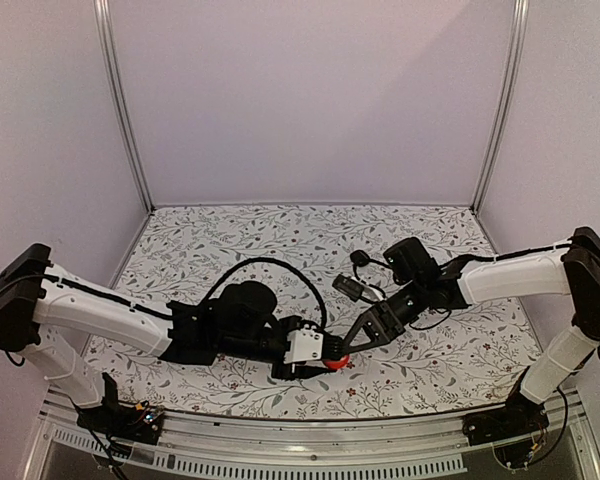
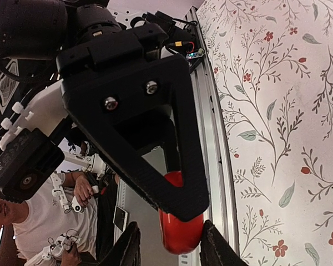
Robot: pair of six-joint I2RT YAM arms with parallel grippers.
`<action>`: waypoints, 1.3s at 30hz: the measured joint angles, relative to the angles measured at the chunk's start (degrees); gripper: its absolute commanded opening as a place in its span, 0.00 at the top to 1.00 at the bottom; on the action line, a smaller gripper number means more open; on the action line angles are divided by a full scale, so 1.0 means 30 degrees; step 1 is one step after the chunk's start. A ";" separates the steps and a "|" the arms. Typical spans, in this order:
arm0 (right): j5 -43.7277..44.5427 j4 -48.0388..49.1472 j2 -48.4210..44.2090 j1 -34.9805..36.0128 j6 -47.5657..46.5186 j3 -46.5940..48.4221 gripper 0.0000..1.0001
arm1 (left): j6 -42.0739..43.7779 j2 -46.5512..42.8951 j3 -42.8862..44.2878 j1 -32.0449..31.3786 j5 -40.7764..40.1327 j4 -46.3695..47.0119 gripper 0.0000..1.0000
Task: Insert the wireless bluetooth earbuds into the charging case
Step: Pass from the left arm to the right
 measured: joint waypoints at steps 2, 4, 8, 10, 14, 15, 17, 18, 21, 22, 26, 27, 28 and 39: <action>-0.0007 0.0015 0.0080 0.0087 0.0036 0.0007 0.66 | 0.0029 0.0000 0.0000 -0.0058 -0.0073 -0.0022 0.71; -0.0015 0.0029 0.0197 0.0204 0.0117 0.0022 0.67 | 0.0058 0.0000 0.0000 -0.0124 -0.0146 -0.0029 0.71; -0.0153 0.0138 0.0415 0.0350 0.0168 0.0036 0.67 | 0.0124 0.0000 0.0000 -0.0189 -0.0240 -0.0051 0.71; -0.0226 0.0138 0.0495 0.0372 0.0160 0.0073 0.67 | 0.0153 0.0000 0.0000 -0.0197 -0.0255 -0.0073 0.71; -0.0299 0.0131 0.0699 0.0444 0.0168 0.0233 0.69 | 0.0270 0.0000 0.0000 -0.0197 -0.0291 -0.0087 0.71; -0.0313 0.0124 0.0721 0.0452 0.0175 0.0248 0.69 | 0.0284 0.0000 0.0000 -0.0197 -0.0291 -0.0080 0.71; -0.0321 0.0131 0.0750 0.0452 0.0168 0.0262 0.71 | 0.0313 0.0000 0.0000 -0.0211 -0.0306 -0.0073 0.71; -0.0328 0.0131 0.0772 0.0452 0.0204 0.0262 0.72 | 0.0328 0.0000 0.0000 -0.0211 -0.0306 -0.0066 0.71; -0.0364 0.0153 0.0852 0.0452 0.0255 0.0270 0.72 | 0.0335 0.0000 0.0000 -0.0233 -0.0321 -0.0066 0.70; -0.0386 0.0153 0.0874 0.0452 0.0262 0.0270 0.72 | 0.0335 0.0000 0.0000 -0.0240 -0.0335 -0.0066 0.70; -0.0408 0.0146 0.0896 0.0481 0.0313 0.0277 0.72 | 0.0342 0.0000 0.0000 -0.0270 -0.0386 -0.0073 0.70; -0.0408 0.0131 0.0911 0.0495 0.0306 0.0284 0.73 | 0.0342 0.0000 0.0000 -0.0277 -0.0393 -0.0073 0.70; -0.0408 0.0131 0.0925 0.0510 0.0306 0.0313 0.74 | 0.0350 0.0000 0.0000 -0.0284 -0.0408 -0.0073 0.70; -0.0306 -0.0277 0.0998 0.0525 0.0262 0.0510 0.92 | 0.0452 -0.0007 0.0000 -0.0408 -0.0925 -0.0044 0.34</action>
